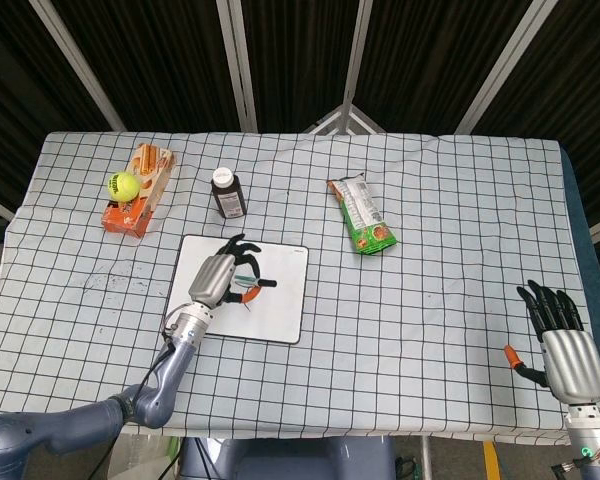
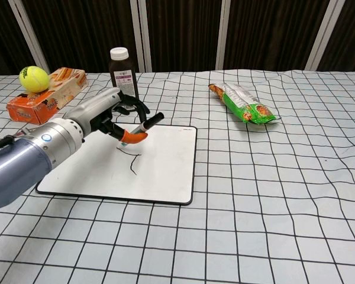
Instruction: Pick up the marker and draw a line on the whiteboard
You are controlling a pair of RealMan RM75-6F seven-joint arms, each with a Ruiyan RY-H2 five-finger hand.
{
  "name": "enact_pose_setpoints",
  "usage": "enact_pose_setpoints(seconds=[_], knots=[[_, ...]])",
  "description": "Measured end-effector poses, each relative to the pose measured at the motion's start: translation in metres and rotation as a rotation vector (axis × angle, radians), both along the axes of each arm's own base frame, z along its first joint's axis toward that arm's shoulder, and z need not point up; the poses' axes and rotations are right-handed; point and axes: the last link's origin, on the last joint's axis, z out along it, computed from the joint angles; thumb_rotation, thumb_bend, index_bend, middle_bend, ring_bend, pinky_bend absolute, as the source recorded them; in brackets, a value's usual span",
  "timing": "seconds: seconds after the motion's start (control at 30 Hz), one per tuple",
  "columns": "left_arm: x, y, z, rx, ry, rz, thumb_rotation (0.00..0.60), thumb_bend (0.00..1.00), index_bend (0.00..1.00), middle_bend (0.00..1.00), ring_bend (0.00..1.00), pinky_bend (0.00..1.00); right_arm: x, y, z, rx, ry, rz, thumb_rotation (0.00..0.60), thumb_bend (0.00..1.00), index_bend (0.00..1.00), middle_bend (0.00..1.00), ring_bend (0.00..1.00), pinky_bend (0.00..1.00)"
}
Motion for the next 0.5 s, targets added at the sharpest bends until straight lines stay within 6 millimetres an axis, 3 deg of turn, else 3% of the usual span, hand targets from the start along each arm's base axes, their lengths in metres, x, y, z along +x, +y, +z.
enact_pose_setpoints(seconds=[0.23, 0.5], knots=[[-0.021, 0.017, 0.022, 0.08, 0.037, 0.013, 0.6, 0.52, 0.74, 0.23, 0.06, 0.16, 0.0, 0.001, 0.001, -0.005, 0.001, -0.002, 0.6, 0.33, 0.0, 0.0, 0.0, 0.0], [-0.017, 0.025, 0.055, 0.158, -0.043, -0.002, 0.6, 0.52, 0.74, 0.23, 0.06, 0.16, -0.001, 0.001, 0.001, -0.006, -0.001, -0.005, 0.6, 0.33, 0.0, 0.0, 0.0, 0.0]])
